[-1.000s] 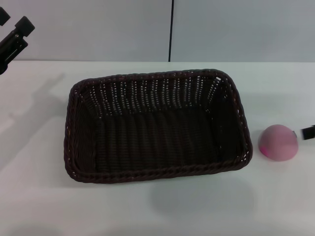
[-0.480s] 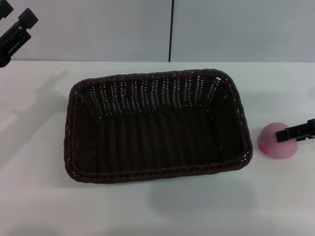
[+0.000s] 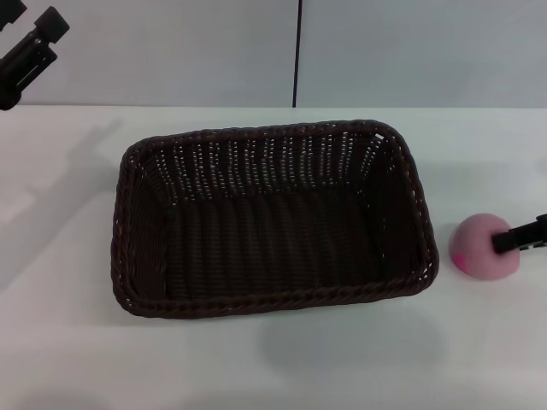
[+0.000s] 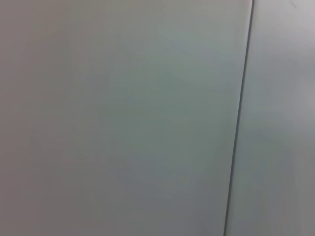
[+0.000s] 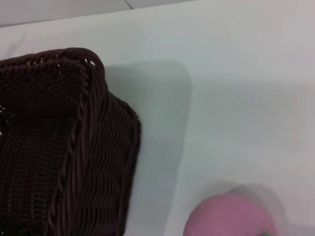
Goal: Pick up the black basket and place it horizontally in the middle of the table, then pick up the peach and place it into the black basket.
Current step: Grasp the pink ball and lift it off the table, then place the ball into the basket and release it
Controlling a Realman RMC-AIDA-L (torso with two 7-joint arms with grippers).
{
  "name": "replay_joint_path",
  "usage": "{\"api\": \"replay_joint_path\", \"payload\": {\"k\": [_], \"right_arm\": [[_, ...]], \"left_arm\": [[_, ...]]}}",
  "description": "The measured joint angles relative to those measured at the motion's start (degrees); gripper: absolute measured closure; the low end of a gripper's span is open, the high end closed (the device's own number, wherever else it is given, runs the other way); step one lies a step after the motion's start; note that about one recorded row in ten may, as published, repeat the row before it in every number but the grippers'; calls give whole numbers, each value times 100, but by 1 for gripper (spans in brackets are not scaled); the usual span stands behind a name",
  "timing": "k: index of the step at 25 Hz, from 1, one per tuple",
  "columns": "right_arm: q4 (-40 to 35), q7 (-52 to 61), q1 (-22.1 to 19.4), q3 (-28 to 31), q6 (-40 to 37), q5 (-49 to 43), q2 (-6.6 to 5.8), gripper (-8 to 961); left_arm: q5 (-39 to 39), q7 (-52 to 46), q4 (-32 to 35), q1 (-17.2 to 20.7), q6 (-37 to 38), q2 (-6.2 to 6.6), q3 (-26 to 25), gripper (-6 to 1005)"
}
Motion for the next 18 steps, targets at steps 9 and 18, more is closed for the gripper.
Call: {"api": "replay_joint_path", "payload": {"k": [9,18], "right_arm": [[-592,28,-331,465,-386,774,-91,758],[-3168,637,-601,384,-1679,2058,171,841]], "left_arm": [[-31,142,-130,-17,31,-16,-16,257],[-38,271,-277,-52,53,-27,17,257]]}}
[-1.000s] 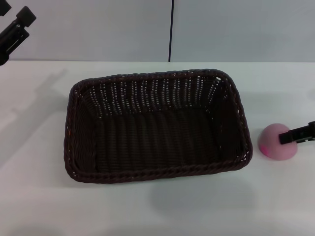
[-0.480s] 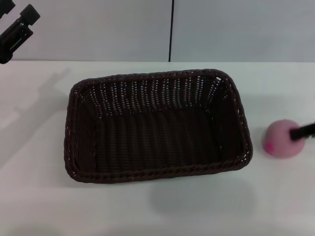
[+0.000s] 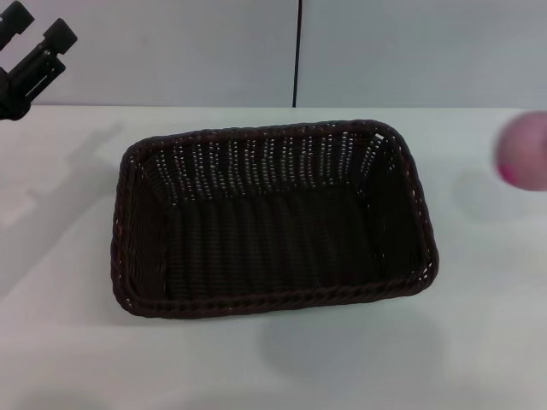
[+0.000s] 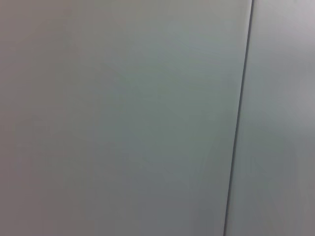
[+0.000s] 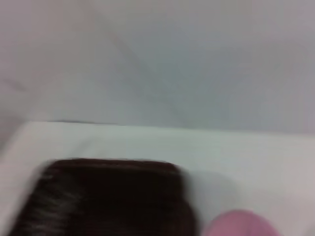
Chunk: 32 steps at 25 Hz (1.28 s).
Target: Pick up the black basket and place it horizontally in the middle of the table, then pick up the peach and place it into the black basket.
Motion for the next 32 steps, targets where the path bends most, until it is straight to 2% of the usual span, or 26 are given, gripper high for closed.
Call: {"api": "replay_joint_path", "payload": {"k": [2,3,5,8,10,11,12,13,14,15,18,20,23,24,28,32], "right_arm": [[-154,40,57,-189,-251,523,57,852],[-123,109,103,-558,-272,942,83,858],[-81,129,122,-719,-236,1053,91,869],[311,148,242,-1311,121,1181,104,889],[1035,-66,402,-1648,526,1182,97,903],[1035,-66,402,-1648,526,1182,97,910],[1364,-247,474,-1685,656,1212,93,917],[2056,-685,633,-1673,855,1301,86,888],[2410,-908,718,-1652,948,1348,78,858],[2410,-908,718,-1652,948,1348,78,829],[3246,-1547,947,-1569,1379,1450,13,729],[3299,-1662,942,-1548,1538,1467,18,647],[3258,-2057,741,-1466,2058,1629,67,523],[3258,-2057,741,-1466,2058,1629,67,483],[3227,-2688,305,-1040,2153,2299,85,324],[3393,-3814,-519,-554,2132,3673,146,292]], "left_arm": [[0,48,-6,-4,6,0,4,257],[0,71,-12,-5,13,-1,9,257],[0,92,-22,-6,24,-3,11,257],[-43,133,-203,-38,90,-9,8,257],[-53,146,-254,-52,107,-9,1,257],[-53,188,-320,-64,134,-8,-9,257],[-55,251,-366,-67,160,-9,-16,257],[-110,469,-490,-71,243,-14,-22,257],[-110,469,-490,-71,243,-14,-22,257],[-165,577,-561,-72,287,-18,-15,257],[-334,808,-729,-74,398,-21,6,257],[-587,1059,-971,-79,613,-12,-6,257],[-715,1300,-1227,-73,714,11,-37,257],[-715,1300,-1227,-73,714,11,-37,257],[-731,1525,-1380,9,741,11,-195,257],[-739,1549,-1600,54,815,5,-467,257]]}}
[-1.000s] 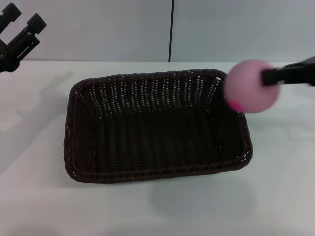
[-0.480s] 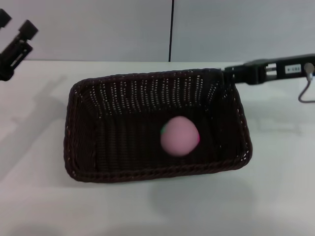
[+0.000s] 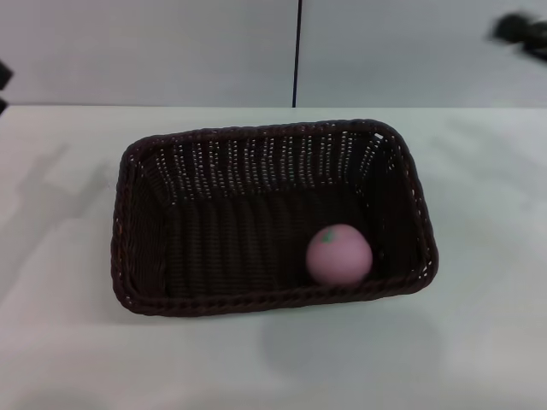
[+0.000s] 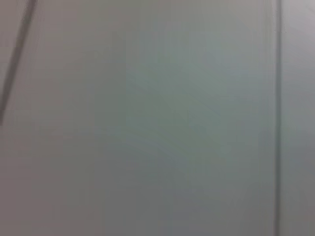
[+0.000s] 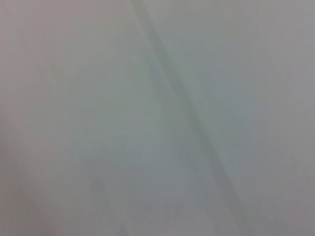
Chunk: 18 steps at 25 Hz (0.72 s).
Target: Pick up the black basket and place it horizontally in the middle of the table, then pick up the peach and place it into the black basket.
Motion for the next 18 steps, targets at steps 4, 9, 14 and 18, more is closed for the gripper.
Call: {"api": "replay_joint_path", "payload": {"k": [4,9,14,18], "right_arm": [[1324,-1864,-725,31,6,1799,12,261],[3625,-4541,-976,98,-180,3715,12,245],[4983,-6166,-938,108,-616,4828,40,244],[5386,-6902,-802,102,-602,5149,47,244]], "left_arm": [[-3,207,-539,-24,99,15,-449,257],[-3,1002,-1240,-45,424,5,-797,257],[-3,1503,-1534,-6,506,6,-844,257],[-2,1830,-1971,-35,773,-13,-930,257]]}}
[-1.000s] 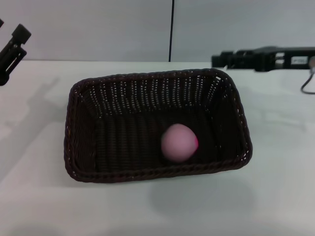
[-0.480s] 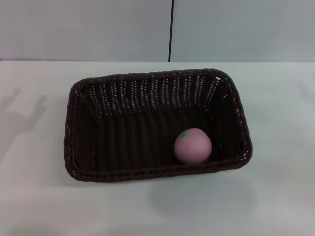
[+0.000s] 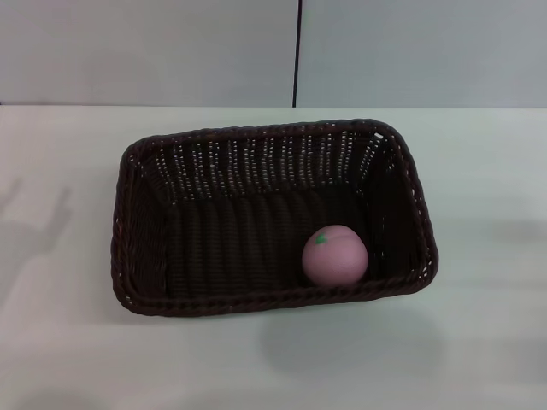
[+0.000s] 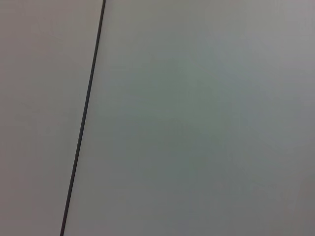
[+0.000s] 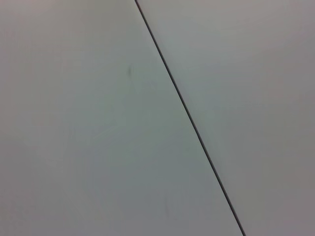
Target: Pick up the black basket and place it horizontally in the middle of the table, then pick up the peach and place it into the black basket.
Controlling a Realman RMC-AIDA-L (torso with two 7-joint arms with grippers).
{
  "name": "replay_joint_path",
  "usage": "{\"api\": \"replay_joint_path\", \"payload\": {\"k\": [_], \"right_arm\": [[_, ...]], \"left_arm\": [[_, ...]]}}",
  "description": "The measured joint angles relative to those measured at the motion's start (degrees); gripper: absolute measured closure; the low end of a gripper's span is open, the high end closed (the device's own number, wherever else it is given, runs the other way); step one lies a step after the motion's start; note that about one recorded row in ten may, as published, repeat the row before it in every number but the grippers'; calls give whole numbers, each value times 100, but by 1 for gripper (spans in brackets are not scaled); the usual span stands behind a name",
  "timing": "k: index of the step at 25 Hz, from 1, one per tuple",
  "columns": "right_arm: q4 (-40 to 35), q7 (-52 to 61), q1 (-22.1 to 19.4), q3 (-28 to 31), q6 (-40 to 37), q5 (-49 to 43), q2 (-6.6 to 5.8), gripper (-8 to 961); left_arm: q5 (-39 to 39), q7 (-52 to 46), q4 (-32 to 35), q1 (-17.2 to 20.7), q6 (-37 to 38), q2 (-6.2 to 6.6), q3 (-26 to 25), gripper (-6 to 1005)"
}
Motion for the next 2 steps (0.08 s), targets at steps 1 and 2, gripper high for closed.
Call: {"api": "replay_joint_path", "payload": {"k": [1,2], "right_arm": [[11,-37,15,-13,0,0,-4,244],[12,-46,25,-21,1,0,-7,244]], "left_arm": [[0,45,-89,-9,63,-1,-15,257],[1,92,-202,-18,120,-2,-30,257]]}}
